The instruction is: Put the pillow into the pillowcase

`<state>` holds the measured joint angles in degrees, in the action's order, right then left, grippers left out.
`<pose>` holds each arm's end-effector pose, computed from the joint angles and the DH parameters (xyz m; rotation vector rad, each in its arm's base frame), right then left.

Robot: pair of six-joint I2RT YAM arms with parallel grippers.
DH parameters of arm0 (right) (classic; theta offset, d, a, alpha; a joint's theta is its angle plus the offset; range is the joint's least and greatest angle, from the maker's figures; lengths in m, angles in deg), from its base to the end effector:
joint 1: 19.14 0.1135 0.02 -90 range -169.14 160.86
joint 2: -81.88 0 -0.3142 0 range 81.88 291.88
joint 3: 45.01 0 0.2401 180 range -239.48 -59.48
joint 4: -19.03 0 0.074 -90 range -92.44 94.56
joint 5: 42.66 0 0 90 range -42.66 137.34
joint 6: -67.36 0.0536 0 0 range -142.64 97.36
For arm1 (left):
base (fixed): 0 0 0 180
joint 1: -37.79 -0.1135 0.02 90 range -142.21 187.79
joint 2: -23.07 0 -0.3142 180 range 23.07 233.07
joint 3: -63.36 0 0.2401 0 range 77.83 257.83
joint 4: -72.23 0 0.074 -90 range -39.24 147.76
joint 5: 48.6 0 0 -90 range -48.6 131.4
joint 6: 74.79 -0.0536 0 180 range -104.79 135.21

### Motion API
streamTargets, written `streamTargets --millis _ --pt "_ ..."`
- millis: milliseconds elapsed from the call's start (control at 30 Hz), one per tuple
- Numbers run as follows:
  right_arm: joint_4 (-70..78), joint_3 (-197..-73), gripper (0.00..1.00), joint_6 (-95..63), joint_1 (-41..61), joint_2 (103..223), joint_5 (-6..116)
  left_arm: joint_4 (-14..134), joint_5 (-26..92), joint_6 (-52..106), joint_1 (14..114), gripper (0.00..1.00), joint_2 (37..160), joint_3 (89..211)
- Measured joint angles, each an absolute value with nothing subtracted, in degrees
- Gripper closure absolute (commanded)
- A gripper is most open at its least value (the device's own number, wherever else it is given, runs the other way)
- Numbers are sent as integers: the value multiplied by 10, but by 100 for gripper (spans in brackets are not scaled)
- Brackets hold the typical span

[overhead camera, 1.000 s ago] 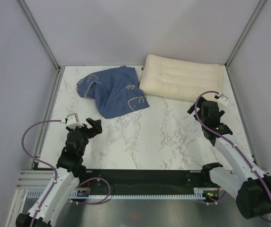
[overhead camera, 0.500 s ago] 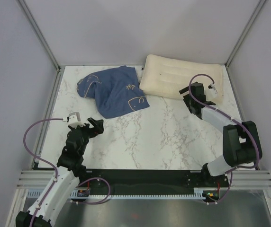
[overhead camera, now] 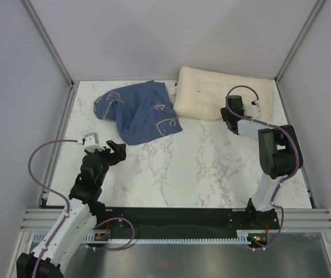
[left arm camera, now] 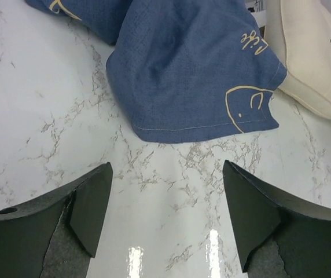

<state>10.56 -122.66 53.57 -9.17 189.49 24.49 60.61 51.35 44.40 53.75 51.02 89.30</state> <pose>0.4170 0.0522 0.2164 1.3813 1.7243 0.4012 0.1041 -0.0201 0.2225 -0.3333 1.7927 -0.4030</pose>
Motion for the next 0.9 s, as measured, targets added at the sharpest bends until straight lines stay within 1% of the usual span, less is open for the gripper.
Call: streamTargets --millis 100,233,367,433,533,567,600,767,900 --pt "116 -1154 100 524 -107 1829 235 596 523 446 552 16 563 943" --pt "89 -1035 100 495 -162 1688 226 586 550 448 601 14 657 1036" --pt "43 -953 100 460 -228 1550 203 581 559 448 647 9 790 1156" --pt "21 -928 100 445 -236 1497 200 565 556 448 658 8 862 1218" --pt "-15 -903 100 416 -235 1430 201 523 560 448 679 7 989 1346" --pt "-21 -900 100 412 -235 1419 201 511 561 447 688 7 1029 1388" --pt "-29 -897 100 405 -236 1409 201 503 561 447 696 3 1064 1427" --pt "-39 -883 100 385 -238 1393 208 440 561 437 717 0 1232 1613" --pt "-41 -880 100 375 -239 1392 216 386 570 420 721 2 1350 1738"
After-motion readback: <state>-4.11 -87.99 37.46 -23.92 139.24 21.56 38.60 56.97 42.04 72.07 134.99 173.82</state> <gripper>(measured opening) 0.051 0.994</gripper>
